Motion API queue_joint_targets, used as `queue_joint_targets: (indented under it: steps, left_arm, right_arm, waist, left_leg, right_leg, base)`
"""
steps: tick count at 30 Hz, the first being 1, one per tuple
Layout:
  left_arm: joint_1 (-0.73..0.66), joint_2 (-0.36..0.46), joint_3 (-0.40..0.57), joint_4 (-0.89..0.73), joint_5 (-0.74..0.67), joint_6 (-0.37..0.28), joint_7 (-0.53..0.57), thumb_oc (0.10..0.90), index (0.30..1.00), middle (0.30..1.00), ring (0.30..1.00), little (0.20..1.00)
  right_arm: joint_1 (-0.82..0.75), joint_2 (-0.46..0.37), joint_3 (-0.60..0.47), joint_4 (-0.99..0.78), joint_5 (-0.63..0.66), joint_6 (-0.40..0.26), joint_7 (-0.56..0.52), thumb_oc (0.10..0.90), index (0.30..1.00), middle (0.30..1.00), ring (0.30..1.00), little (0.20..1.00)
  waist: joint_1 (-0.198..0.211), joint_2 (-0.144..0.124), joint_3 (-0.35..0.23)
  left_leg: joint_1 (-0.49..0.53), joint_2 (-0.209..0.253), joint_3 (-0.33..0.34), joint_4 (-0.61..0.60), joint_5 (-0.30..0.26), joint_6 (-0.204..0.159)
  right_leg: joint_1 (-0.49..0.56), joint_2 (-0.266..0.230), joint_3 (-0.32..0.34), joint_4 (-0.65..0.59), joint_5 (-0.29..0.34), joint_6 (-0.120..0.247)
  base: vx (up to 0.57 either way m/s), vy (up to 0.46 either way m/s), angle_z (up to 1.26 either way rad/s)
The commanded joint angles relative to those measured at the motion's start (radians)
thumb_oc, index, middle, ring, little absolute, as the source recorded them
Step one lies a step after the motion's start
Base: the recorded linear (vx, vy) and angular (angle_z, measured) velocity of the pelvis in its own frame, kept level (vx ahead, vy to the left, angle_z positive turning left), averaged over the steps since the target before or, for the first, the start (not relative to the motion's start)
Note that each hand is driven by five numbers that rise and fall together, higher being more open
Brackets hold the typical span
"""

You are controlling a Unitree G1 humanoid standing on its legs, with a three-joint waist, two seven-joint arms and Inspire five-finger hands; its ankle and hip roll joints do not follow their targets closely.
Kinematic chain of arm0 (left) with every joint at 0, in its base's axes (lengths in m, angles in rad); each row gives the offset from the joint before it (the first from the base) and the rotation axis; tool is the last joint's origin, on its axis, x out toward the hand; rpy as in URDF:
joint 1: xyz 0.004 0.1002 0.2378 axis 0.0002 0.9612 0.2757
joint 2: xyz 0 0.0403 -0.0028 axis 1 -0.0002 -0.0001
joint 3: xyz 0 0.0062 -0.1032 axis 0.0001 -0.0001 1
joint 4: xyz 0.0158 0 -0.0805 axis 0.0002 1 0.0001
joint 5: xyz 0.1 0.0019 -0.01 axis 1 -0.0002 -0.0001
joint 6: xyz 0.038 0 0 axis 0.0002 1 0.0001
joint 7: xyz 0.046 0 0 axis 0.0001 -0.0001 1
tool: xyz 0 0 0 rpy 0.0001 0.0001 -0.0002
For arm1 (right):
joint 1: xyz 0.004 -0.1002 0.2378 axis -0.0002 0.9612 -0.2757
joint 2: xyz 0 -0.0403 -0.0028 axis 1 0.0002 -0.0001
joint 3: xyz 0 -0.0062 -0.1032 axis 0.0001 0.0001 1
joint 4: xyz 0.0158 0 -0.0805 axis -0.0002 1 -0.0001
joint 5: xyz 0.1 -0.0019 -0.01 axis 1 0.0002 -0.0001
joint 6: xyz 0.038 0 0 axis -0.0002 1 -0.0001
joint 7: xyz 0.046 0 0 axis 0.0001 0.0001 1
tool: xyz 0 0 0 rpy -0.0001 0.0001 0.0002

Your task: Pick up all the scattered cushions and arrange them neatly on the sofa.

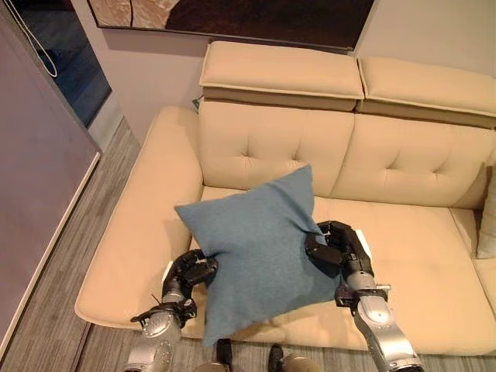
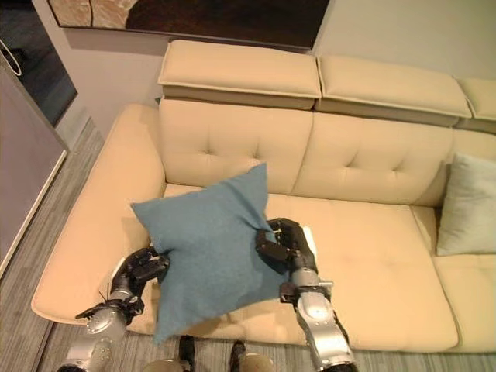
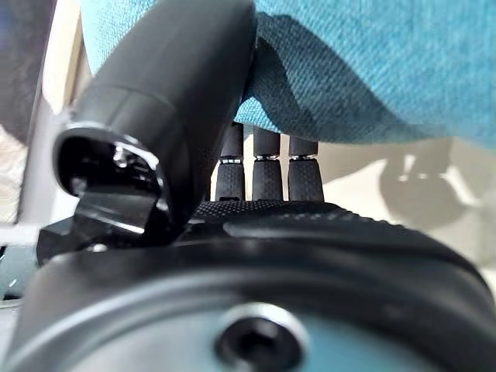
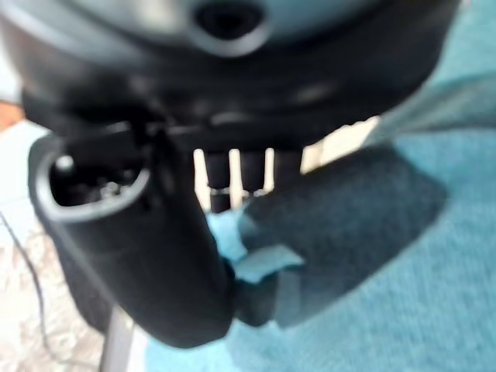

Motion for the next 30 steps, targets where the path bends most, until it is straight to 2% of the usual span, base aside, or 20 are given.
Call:
queue_joint_targets:
  steps: [1, 2, 5, 13, 18, 21, 24, 28, 30]
  left_arm:
    - [-0.068, -0.048, -0.048, -0.169, 0.012, -0.129, -0.051, 0.4, 0.3, 0.3, 0.3, 0.3]
    - [-0.07, -0.056, -0.05, -0.166, 0.017, -0.128, -0.056, 0.4, 0.3, 0.3, 0.3, 0.3]
    - [-0.078, -0.064, -0.057, -0.165, 0.03, -0.122, -0.06, 0.4, 0.3, 0.3, 0.3, 0.3]
    - [-0.145, -0.067, -0.081, -0.198, 0.073, -0.133, -0.037, 0.4, 0.3, 0.3, 0.3, 0.3]
    - [-0.25, -0.068, -0.111, -0.204, 0.102, -0.159, 0.014, 0.4, 0.3, 0.3, 0.3, 0.3]
    - [-0.39, -0.075, -0.14, -0.176, 0.123, -0.19, 0.075, 0.4, 0.3, 0.3, 0.3, 0.3]
    - [-0.47, -0.075, -0.151, -0.153, 0.137, -0.207, 0.109, 0.4, 0.3, 0.3, 0.3, 0.3]
    - [-0.667, -0.054, -0.196, -0.096, 0.191, -0.24, 0.193, 0.4, 0.3, 0.3, 0.3, 0.3]
    - [-0.814, -0.036, -0.227, -0.042, 0.237, -0.258, 0.253, 0.4, 0.3, 0.3, 0.3, 0.3]
  right_arm:
    - [-0.085, 0.0, -0.038, -0.141, -0.02, -0.125, 0.007, 0.4, 0.3, 0.3, 0.3, 0.3]
    - [-0.082, -0.006, -0.04, -0.142, -0.027, -0.125, 0.005, 0.4, 0.3, 0.3, 0.3, 0.3]
    - [-0.078, -0.017, -0.044, -0.145, -0.027, -0.12, 0.01, 0.4, 0.3, 0.3, 0.3, 0.3]
    - [-0.086, -0.028, -0.048, -0.147, -0.043, -0.126, -0.017, 0.4, 0.3, 0.3, 0.3, 0.3]
    - [-0.173, -0.022, -0.015, -0.148, -0.064, -0.147, -0.076, 0.4, 0.3, 0.3, 0.3, 0.3]
    - [-0.294, -0.016, 0.036, -0.142, -0.101, -0.162, -0.138, 0.4, 0.3, 0.3, 0.3, 0.3]
    - [-0.365, -0.022, 0.059, -0.134, -0.13, -0.169, -0.174, 0.4, 0.3, 0.3, 0.3, 0.3]
    - [-0.553, -0.021, 0.115, -0.098, -0.182, -0.181, -0.259, 0.4, 0.3, 0.3, 0.3, 0.3]
    - [-0.688, -0.034, 0.143, -0.063, -0.238, -0.189, -0.339, 0.4, 0.3, 0.3, 0.3, 0.3]
  waist:
    - [0.0, -0.008, -0.093]
    - [0.0, -0.011, -0.112]
    - [-0.005, -0.006, -0.136]
    - [-0.02, 0.016, -0.139]
    - [-0.029, 0.041, -0.122]
    - [-0.039, 0.066, -0.105]
    - [-0.044, 0.077, -0.095]
    - [-0.048, 0.093, -0.065]
    - [-0.048, 0.098, -0.054]
  left_leg:
    - [-0.012, 0.031, -0.058, 0.089, -0.139, -0.059]
    - [-0.005, 0.024, -0.05, 0.07, -0.135, -0.064]
    - [0.017, 0.026, -0.049, 0.023, -0.121, -0.073]
    - [0.039, 0.033, -0.068, -0.056, -0.086, -0.094]
    - [0.019, 0.037, -0.071, -0.071, -0.073, -0.101]
    - [-0.022, 0.04, -0.069, -0.072, -0.062, -0.11]
    - [-0.05, 0.04, -0.072, -0.072, -0.053, -0.113]
    - [-0.123, 0.043, -0.079, -0.072, -0.027, -0.12]
    - [-0.19, 0.041, -0.083, -0.072, -0.002, -0.13]
  right_leg:
    - [0.071, 0.031, 0.012, -0.153, 0.123, 0.028]
    - [0.104, 0.038, 0.001, -0.214, 0.128, 0.028]
    - [0.146, 0.052, -0.009, -0.276, 0.132, 0.026]
    - [0.188, 0.072, -0.035, -0.354, 0.136, 0.022]
    - [0.178, 0.075, -0.041, -0.387, 0.144, 0.023]
    - [0.143, 0.074, -0.037, -0.396, 0.152, 0.023]
    - [0.115, 0.075, -0.031, -0.397, 0.158, 0.024]
    - [0.038, 0.075, -0.018, -0.396, 0.177, 0.027]
    - [-0.033, 0.077, -0.006, -0.392, 0.193, 0.026]
  base:
    - [0.12, -0.035, 0.07]
    - [0.13, -0.047, 0.29]
    - [0.08, -0.038, 0.24]
    - [0.04, -0.037, 0.1]
    - [-0.03, -0.002, 0.01]
    - [-0.09, 0.014, 0.02]
    - [-0.06, 0.021, 0.05]
    - [-0.12, 0.024, 0.03]
    - [-0.15, 0.017, 0.0]
